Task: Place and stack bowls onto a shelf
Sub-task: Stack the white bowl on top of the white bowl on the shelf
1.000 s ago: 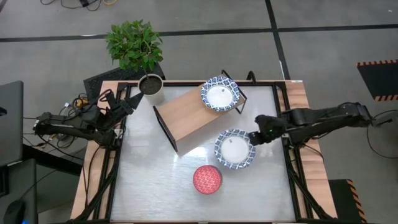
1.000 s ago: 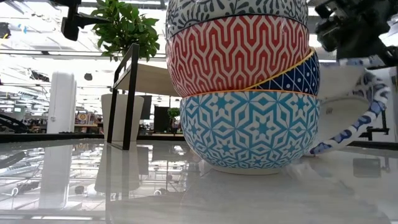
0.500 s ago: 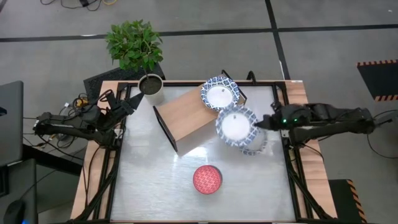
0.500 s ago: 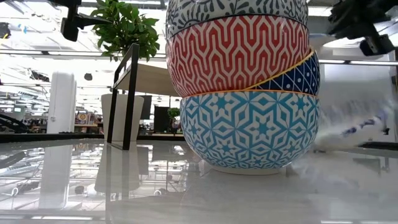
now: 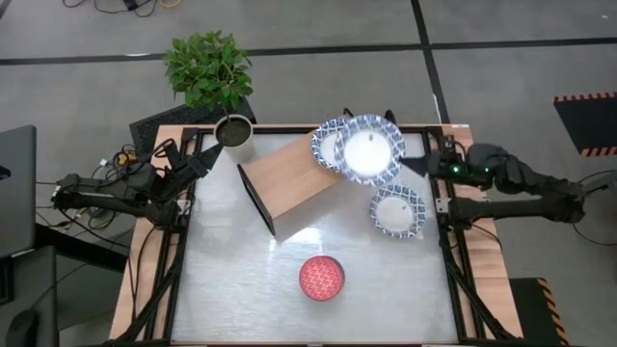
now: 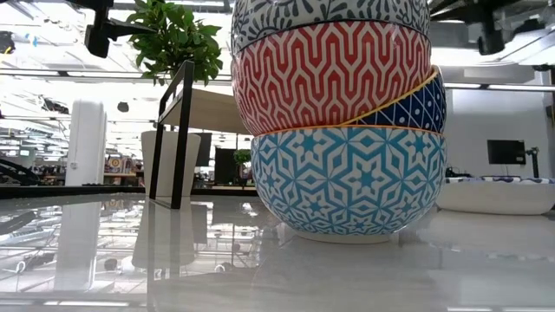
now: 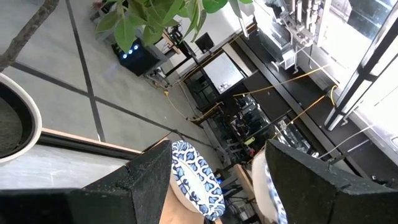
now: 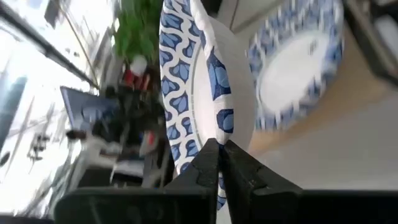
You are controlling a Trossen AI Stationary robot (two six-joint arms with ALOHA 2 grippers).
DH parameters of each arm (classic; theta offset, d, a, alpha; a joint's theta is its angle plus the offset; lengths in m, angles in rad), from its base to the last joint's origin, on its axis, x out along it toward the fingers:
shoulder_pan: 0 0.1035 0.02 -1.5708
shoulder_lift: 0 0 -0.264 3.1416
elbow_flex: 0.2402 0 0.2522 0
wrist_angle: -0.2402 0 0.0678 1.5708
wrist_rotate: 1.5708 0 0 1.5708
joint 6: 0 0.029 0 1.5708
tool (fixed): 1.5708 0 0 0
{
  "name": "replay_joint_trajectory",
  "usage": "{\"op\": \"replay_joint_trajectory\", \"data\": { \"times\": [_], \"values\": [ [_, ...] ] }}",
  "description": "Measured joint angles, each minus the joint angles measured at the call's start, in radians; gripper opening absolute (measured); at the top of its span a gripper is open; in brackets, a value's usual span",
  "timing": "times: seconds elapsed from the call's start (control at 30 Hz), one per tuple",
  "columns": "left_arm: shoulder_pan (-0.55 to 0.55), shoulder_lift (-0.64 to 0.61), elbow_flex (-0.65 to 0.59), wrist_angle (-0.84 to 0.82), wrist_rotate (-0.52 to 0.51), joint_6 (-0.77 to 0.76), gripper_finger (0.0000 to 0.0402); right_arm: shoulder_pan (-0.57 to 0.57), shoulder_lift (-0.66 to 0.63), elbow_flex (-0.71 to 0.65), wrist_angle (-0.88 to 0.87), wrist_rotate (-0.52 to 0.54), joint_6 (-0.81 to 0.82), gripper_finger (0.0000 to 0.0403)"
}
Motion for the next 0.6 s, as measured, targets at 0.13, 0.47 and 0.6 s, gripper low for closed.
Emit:
{"op": "replay_joint_trajectory", "data": {
  "times": [0.13, 0.47, 0.6],
  "values": [
    [0.0, 0.0, 0.0, 0.0, 0.0, 0.0, 0.0246, -0.115, 0.043, 0.0, 0.041, -0.053, -0.039, 0.0022],
    [0.0, 0.0, 0.0, 0.0, 0.0, 0.0, 0.0246, -0.358, 0.22, 0.0, 0.228, -0.327, -0.084, 0.0028],
    [0.0, 0.0, 0.0, -0.001, 0.0, 0.001, 0.0246, -0.41, 0.303, 0.0, 0.286, -0.379, -0.077, 0.0029]
  ]
}}
